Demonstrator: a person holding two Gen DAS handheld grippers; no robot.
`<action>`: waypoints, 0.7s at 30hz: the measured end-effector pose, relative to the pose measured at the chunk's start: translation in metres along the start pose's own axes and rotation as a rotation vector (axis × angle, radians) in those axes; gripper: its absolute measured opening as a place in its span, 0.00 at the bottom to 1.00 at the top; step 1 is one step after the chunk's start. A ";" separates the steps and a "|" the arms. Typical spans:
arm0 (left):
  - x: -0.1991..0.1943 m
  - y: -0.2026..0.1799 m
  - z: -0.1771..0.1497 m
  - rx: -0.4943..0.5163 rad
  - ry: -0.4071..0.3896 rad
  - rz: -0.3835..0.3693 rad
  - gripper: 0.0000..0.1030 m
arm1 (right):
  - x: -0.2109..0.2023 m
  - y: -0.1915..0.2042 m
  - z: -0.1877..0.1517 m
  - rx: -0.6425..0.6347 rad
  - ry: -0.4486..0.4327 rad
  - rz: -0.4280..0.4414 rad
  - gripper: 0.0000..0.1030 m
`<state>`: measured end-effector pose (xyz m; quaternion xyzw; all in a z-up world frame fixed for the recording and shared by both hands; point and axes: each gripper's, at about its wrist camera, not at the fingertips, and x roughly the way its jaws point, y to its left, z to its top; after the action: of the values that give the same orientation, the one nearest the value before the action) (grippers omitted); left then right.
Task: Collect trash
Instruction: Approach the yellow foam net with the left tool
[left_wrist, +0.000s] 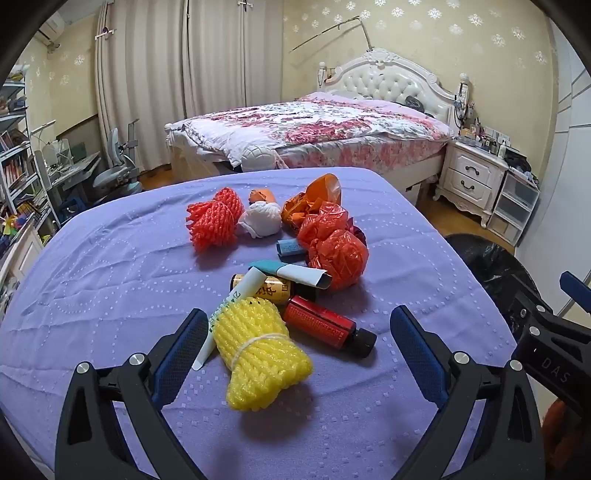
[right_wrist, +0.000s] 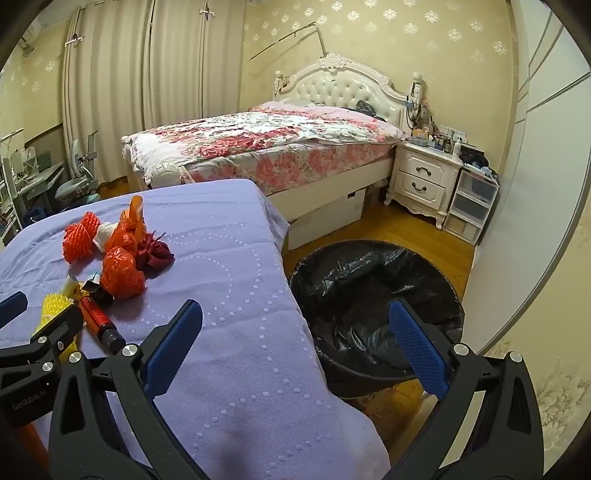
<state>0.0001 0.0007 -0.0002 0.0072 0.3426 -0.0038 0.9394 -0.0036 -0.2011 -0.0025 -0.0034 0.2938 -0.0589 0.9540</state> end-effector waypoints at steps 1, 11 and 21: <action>0.000 0.000 0.000 -0.001 0.002 -0.001 0.93 | 0.000 0.000 0.000 0.000 -0.001 -0.001 0.96; 0.000 0.000 -0.003 0.000 -0.001 0.001 0.93 | -0.003 0.000 0.001 0.001 -0.003 0.002 0.96; 0.004 0.002 -0.007 0.002 0.000 0.001 0.93 | 0.000 -0.001 0.001 0.009 0.008 0.007 0.96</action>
<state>-0.0012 0.0031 -0.0077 0.0084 0.3428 -0.0035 0.9394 -0.0033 -0.2025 -0.0016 0.0021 0.2973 -0.0569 0.9531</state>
